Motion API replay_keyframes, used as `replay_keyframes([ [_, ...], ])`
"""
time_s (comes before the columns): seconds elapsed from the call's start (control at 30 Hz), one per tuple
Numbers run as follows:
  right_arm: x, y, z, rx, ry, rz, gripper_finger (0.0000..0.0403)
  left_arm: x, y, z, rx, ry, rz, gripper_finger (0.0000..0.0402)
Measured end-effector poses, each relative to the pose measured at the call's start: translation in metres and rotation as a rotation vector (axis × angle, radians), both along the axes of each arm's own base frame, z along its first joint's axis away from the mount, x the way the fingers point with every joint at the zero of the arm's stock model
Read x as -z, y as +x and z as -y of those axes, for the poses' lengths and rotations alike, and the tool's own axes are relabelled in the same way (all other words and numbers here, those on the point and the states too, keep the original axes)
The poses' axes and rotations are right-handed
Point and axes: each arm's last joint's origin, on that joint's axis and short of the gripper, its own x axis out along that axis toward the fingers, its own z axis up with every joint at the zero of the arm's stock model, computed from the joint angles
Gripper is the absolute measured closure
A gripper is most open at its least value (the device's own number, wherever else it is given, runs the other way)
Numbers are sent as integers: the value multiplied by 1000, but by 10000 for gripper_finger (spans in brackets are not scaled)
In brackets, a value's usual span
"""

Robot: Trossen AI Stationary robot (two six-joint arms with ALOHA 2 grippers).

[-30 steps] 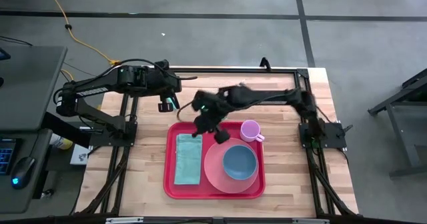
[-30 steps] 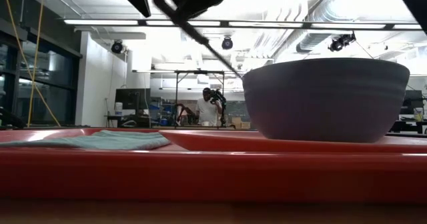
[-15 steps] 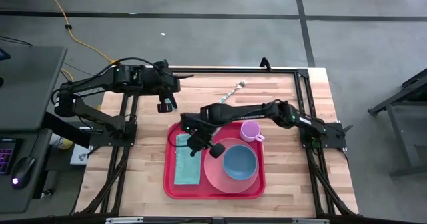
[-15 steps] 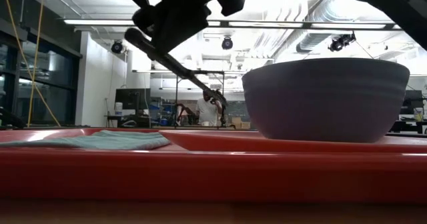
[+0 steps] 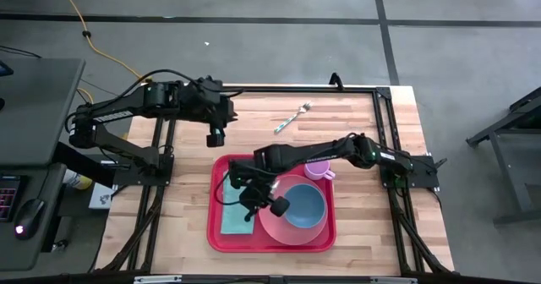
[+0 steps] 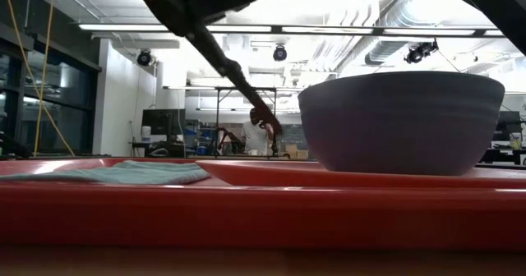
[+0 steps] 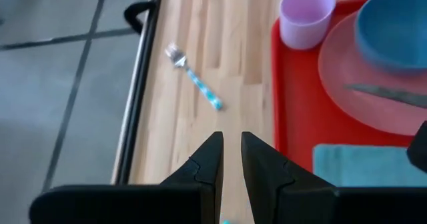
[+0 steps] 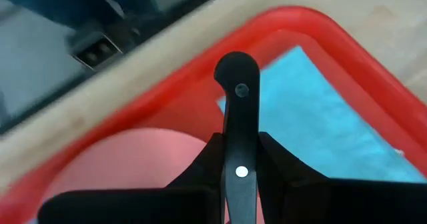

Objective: Set up tray
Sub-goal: Put the black knife on the blue napkin

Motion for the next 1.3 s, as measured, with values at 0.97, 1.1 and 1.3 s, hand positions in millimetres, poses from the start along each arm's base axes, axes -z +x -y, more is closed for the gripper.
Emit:
replay_keyframes([
  [0.97,-19,33,10,582,101,152,370,-1,2,3,112,-65,20,316],
  [1.1,-14,30,25,737,-1,106,370,-1,1,2,82,-27,13,316],
  [1.3,-11,30,54,966,-40,67,370,-1,1,1,57,-3,9,316],
])
